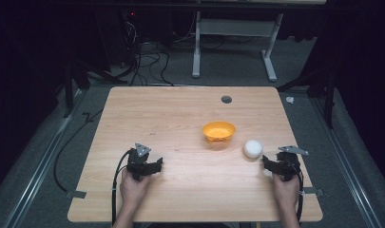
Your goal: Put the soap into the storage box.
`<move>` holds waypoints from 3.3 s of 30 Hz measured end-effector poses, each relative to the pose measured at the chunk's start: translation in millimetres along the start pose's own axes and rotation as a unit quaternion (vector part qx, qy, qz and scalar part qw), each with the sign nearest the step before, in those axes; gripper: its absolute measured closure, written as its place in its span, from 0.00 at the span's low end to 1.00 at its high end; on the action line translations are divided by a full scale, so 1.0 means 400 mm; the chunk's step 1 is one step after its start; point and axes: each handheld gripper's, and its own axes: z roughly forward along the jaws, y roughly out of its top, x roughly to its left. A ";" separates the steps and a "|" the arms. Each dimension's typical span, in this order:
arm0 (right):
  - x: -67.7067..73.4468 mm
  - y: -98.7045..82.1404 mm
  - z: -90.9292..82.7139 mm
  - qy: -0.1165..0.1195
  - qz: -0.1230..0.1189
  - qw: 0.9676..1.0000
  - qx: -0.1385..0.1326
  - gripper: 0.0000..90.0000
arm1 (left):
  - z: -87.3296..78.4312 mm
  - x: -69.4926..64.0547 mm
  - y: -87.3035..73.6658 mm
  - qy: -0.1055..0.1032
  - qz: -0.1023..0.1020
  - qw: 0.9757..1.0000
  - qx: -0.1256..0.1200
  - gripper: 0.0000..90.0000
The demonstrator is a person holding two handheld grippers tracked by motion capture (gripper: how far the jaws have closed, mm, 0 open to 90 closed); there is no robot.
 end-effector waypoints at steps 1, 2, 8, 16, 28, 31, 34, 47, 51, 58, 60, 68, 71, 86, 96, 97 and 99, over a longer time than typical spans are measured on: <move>0.000 0.000 0.000 0.000 0.000 1.000 0.000 0.30 | 0.000 0.000 0.000 0.001 0.000 1.000 0.000 0.26; 0.000 0.000 0.000 0.000 0.000 1.000 0.000 0.30 | 0.001 0.000 0.000 0.001 0.000 1.000 -0.001 0.26; 0.000 0.000 0.000 0.000 -0.002 1.000 0.000 0.30 | 0.001 0.000 0.000 0.001 -0.001 1.000 -0.001 0.26; 0.000 -0.001 0.000 0.001 -0.004 1.000 -0.001 0.30 | 0.001 -0.001 0.000 0.002 -0.001 1.000 -0.001 0.26; 0.003 -0.002 -0.002 0.003 -0.004 1.000 -0.001 0.30 | 0.000 0.000 0.000 0.000 -0.001 1.000 0.000 0.26; 0.003 -0.002 -0.002 0.003 -0.003 1.000 0.000 0.29 | 0.000 0.000 0.000 -0.001 -0.001 1.000 0.000 0.26; 0.005 -0.001 0.001 0.010 -0.012 1.000 0.003 0.23 | 0.000 0.000 0.000 -0.001 -0.002 1.000 0.000 0.26; 0.011 -0.007 -0.009 0.015 -0.014 1.000 -0.002 0.23 | -0.001 0.000 0.000 -0.001 -0.002 1.000 0.000 0.26; 0.017 -0.007 -0.021 0.026 -0.006 1.000 -0.007 0.23 | -0.001 0.000 0.000 -0.001 -0.001 1.000 0.000 0.26; 0.039 -0.007 -0.038 0.039 -0.015 0.999 -0.020 0.23 | -0.001 0.000 0.000 -0.001 -0.001 1.000 0.000 0.26; 0.043 -0.006 -0.043 0.040 -0.012 0.999 -0.022 0.22 | -0.001 0.000 0.000 -0.001 -0.002 1.000 0.000 0.26; 0.068 0.001 -0.055 0.052 -0.024 0.998 -0.036 0.20 | -0.001 0.000 0.000 -0.001 -0.002 1.000 0.000 0.26; 0.079 0.004 -0.055 0.057 -0.027 0.997 -0.034 0.19 | -0.001 0.000 0.000 -0.001 -0.001 1.000 0.000 0.26; 0.133 0.054 -0.035 0.067 -0.053 0.995 -0.042 0.18 | -0.001 0.000 0.000 -0.001 -0.001 1.000 0.000 0.26; 0.136 0.089 -0.027 0.060 -0.062 0.995 -0.040 0.18 | -0.001 0.001 0.000 -0.001 -0.001 1.000 0.000 0.26; 0.136 0.093 -0.026 0.062 -0.063 0.995 -0.039 0.18 | -0.001 0.001 0.000 -0.002 -0.001 1.000 0.000 0.26; 0.135 0.101 -0.022 0.060 -0.065 0.995 -0.038 0.18 | -0.001 0.000 0.000 -0.002 -0.002 1.000 0.000 0.26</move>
